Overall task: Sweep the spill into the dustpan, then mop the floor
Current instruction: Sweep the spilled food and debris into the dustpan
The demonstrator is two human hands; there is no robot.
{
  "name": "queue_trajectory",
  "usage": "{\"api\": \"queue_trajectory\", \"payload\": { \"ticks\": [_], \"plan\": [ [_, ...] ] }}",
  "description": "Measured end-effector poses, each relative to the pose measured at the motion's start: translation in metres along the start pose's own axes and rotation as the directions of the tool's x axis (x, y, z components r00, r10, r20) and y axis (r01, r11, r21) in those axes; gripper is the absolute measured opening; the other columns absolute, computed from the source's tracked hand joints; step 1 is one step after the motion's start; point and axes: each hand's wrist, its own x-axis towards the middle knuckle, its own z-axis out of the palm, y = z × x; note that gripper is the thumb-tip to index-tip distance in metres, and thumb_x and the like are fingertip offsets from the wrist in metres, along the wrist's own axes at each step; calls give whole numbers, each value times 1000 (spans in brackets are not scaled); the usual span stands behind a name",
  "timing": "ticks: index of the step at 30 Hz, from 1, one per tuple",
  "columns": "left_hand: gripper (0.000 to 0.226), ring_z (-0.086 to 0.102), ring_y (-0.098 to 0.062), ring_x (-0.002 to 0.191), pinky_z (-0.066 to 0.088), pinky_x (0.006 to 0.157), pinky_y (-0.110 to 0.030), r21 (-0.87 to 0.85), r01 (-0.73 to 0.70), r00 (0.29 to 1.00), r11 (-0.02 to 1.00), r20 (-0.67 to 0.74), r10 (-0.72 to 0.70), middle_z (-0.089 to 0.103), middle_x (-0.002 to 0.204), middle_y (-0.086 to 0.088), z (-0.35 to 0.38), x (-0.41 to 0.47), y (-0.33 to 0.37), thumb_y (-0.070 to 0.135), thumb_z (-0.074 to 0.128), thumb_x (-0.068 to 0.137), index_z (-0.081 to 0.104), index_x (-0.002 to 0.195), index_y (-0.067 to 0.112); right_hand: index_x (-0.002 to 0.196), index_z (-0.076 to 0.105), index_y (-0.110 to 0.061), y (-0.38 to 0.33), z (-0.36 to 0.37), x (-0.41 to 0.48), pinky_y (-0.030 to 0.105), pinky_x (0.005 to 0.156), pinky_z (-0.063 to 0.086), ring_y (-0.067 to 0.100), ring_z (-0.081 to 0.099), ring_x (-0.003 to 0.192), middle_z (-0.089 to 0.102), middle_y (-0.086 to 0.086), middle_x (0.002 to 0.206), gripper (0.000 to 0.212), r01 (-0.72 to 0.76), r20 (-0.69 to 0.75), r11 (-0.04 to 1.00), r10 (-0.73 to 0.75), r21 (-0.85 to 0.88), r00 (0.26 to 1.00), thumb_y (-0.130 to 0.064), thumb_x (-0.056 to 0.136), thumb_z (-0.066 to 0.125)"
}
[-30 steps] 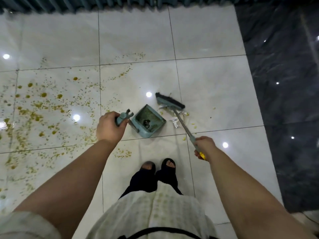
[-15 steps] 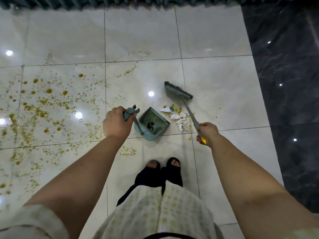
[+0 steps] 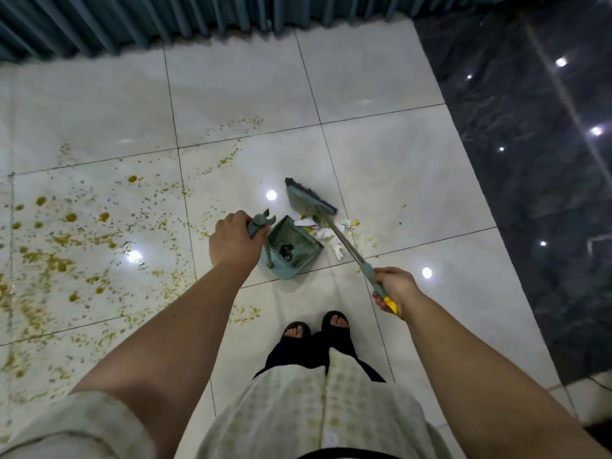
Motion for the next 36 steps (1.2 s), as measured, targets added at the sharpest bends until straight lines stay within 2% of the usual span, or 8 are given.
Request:
{"api": "queue_trajectory", "payload": {
  "ticks": [5,10,17,20,24,28,32,36],
  "plan": [
    [37,54,-26,94,43,71,-37,79,-39,999,996,-17,41,59,97,-4,1,3,0,50,53,90,54,98,14,105,56,-14,-22,10,3,18,34,40,22,45,48,53,17,70,17,12,-48,997,-9,77,999,-3,92,55],
    [37,52,-26,101,42,79,-38,230,-96,994,969,-20,103,58,107,-5,8,0,1,47,44,95,52,107,13,108,54,-10,-22,12,12,19,32,42,21,44,49,55,18,73,36,-12,-67,1000,12,4,998,11,82,64],
    [38,48,-26,108,40,87,-38,285,-131,991,950,13,132,54,114,-5,11,-2,1,46,37,98,48,115,14,112,58,-8,19,17,16,20,36,42,22,48,52,56,22,92,27,-131,5,991,132,-32,991,-6,86,67],
    [37,48,-26,108,41,86,-39,225,-123,992,967,20,122,55,113,-5,10,-1,1,45,40,97,50,113,14,112,57,-9,25,24,7,20,39,41,21,50,47,56,20,87,29,-123,80,987,132,-102,988,-2,86,67],
    [31,50,-24,104,43,77,-37,6,-93,995,996,41,93,57,107,-1,3,1,-4,43,53,91,56,107,16,109,56,-12,-4,16,-8,16,38,41,20,50,51,55,16,77,24,-75,168,988,97,-132,981,-2,88,64],
    [26,55,-22,98,50,70,-36,-171,-67,993,983,85,82,59,99,3,2,4,-15,38,68,80,66,101,22,111,56,-14,-26,6,-12,19,44,40,21,50,51,56,15,78,27,-1,148,997,13,-81,989,-1,88,63],
    [32,53,-24,98,49,76,-39,63,-211,976,975,63,207,61,99,2,0,-2,-22,46,64,85,66,111,27,103,55,-13,-35,22,-4,17,35,41,22,48,49,55,18,77,17,31,110,999,-27,-41,994,-4,90,61],
    [36,54,-30,95,40,81,-43,332,-289,949,898,-26,315,61,97,-4,7,-13,-29,50,50,92,59,118,27,83,55,-16,-16,40,7,20,35,42,23,49,53,55,22,95,14,-10,66,989,20,-150,998,-4,90,59]
  ]
}}
